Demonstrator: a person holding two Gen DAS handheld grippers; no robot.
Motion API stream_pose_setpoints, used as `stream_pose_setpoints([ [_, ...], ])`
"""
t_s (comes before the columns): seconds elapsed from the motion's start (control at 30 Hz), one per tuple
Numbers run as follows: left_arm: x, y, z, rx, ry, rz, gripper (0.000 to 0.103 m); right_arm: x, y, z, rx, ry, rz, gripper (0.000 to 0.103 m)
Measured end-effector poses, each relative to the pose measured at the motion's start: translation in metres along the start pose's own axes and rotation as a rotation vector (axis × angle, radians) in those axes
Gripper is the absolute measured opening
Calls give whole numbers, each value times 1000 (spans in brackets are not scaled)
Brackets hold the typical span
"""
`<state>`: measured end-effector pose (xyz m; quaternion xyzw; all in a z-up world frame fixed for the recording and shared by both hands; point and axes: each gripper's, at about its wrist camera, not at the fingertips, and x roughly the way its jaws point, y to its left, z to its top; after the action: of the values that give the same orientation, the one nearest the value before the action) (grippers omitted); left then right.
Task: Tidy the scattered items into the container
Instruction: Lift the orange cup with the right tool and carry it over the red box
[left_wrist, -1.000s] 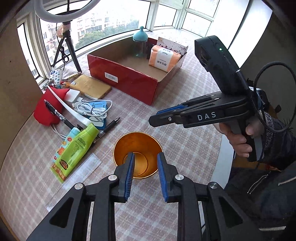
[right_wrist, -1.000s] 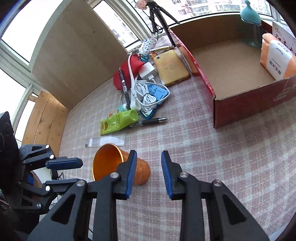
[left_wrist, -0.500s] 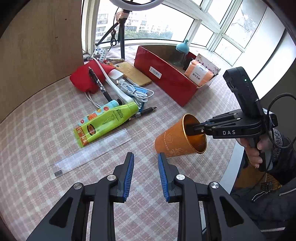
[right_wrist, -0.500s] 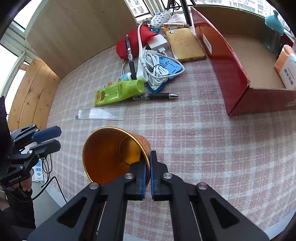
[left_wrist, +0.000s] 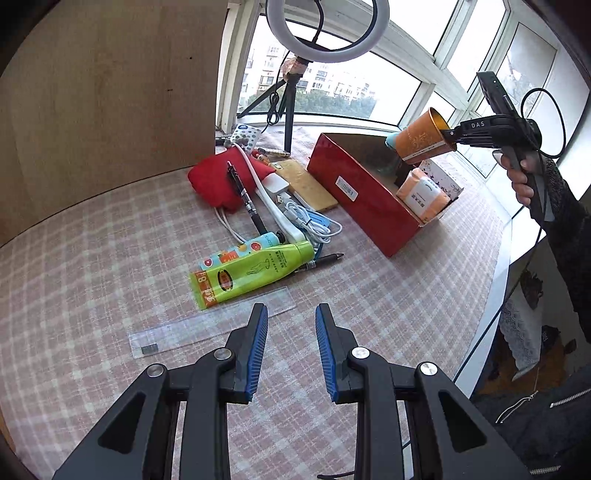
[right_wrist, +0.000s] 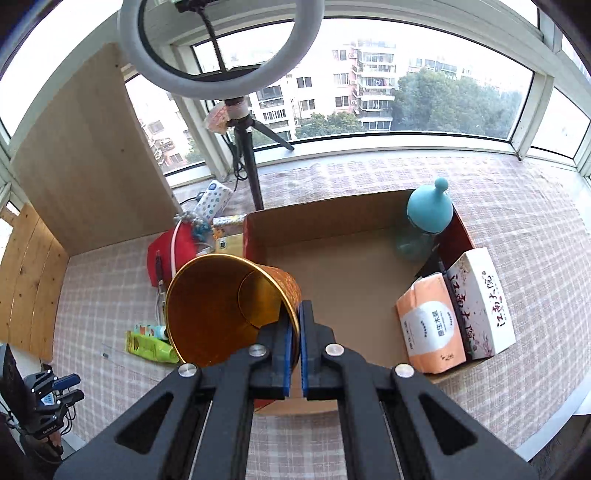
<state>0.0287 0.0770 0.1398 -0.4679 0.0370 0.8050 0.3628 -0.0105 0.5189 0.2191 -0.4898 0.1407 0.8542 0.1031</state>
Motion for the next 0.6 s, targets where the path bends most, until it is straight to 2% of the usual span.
stream_pose_setpoints([
  [0.1,4,7,3,-35,1,17,25,50,-45,31,113,72,0,3],
  [0.27,13,21,5,-82,24,50,25,118,-92,54,218,164,-36,3],
  [0.4,22,31,6,-112,45,67,25,143,-117,64,287,193,-51,3],
  [0.6,35,33,11,-116,71,52,25,152,-127,73,304,195,-78,5],
])
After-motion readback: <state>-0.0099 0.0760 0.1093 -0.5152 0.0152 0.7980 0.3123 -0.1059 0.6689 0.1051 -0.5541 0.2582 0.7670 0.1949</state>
